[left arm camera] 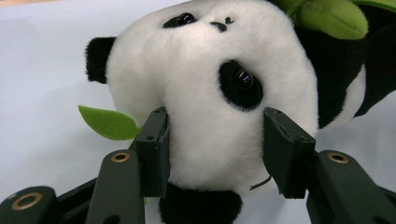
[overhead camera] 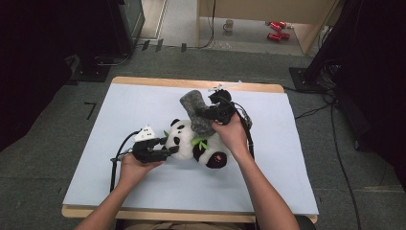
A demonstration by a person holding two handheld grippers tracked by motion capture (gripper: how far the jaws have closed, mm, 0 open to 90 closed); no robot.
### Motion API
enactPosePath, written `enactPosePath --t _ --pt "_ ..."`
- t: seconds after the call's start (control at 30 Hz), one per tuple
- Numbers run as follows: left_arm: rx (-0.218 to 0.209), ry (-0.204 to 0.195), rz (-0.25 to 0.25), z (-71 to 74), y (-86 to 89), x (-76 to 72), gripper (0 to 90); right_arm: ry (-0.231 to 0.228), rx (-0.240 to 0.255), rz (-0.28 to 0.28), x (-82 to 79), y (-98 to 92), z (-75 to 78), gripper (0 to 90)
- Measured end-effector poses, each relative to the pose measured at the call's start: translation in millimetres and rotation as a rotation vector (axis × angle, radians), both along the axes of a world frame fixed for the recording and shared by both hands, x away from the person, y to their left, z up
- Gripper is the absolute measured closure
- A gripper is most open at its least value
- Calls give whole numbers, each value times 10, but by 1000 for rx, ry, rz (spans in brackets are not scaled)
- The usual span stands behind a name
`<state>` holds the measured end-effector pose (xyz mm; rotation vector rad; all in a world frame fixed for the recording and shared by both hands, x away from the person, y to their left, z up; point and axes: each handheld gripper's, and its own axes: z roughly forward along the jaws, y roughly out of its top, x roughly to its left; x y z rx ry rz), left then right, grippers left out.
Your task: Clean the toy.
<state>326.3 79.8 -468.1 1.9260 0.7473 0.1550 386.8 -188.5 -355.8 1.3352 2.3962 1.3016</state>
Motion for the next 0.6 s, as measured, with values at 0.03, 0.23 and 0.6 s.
enactPosePath --t 0.03,0.23,0.6 --pt "0 0 0 0 0 0 479 -3 12 18 -40 38 35 787" --pt "-13 18 38 46 -21 18 489 33 47 108 -240 295 38 787" --pt "-29 43 53 94 -73 102 536 62 -60 106 -304 370 -306 784"
